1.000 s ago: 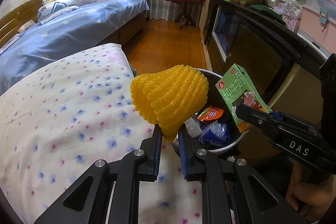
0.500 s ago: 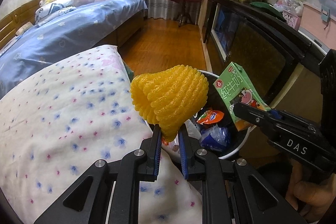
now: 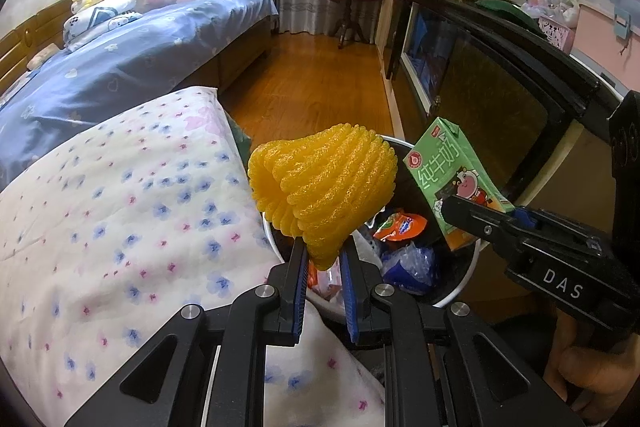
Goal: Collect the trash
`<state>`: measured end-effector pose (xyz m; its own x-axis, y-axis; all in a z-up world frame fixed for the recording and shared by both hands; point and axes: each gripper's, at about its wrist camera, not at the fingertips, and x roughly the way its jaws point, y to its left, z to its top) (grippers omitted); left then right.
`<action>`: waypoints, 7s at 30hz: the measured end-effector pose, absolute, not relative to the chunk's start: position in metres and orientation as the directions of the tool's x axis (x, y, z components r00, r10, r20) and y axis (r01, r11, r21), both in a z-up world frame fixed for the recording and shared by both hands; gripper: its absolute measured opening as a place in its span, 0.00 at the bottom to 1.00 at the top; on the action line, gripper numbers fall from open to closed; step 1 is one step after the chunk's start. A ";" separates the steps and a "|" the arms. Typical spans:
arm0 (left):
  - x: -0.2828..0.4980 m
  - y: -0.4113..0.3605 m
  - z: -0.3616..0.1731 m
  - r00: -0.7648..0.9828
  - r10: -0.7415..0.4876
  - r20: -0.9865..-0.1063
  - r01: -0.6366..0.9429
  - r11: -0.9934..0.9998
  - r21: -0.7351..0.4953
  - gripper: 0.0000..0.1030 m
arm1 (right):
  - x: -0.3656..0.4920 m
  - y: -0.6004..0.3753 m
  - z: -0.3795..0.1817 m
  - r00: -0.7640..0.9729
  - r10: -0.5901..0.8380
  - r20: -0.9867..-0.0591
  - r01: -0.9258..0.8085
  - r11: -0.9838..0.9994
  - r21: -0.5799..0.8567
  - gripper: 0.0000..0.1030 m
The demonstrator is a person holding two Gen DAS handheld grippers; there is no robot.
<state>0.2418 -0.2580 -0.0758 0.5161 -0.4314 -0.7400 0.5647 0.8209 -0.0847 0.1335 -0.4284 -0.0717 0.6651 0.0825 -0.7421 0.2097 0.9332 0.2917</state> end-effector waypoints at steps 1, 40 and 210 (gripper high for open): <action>0.242 -0.258 -0.076 0.517 -0.431 -0.740 0.565 0.821 -0.084 0.14 | 0.134 -0.429 -0.072 0.665 0.082 -0.743 0.210 0.933 0.291 0.30; 0.254 -0.272 -0.079 0.498 -0.415 -0.761 0.566 0.821 -0.078 0.15 | 0.146 -0.433 -0.079 0.631 0.066 -0.773 0.216 0.942 0.256 0.30; 0.093 -0.056 -0.029 0.934 -0.068 -0.351 0.079 0.997 0.016 0.99 | 0.093 -0.257 0.008 0.886 0.069 -0.458 -0.036 0.996 0.081 1.00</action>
<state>0.0934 -0.0564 -0.0292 0.9338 -0.0679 -0.3514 0.0785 0.9968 0.0161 0.0932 -0.2574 0.0079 0.8862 0.0690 -0.4581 -0.0358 0.9961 0.0807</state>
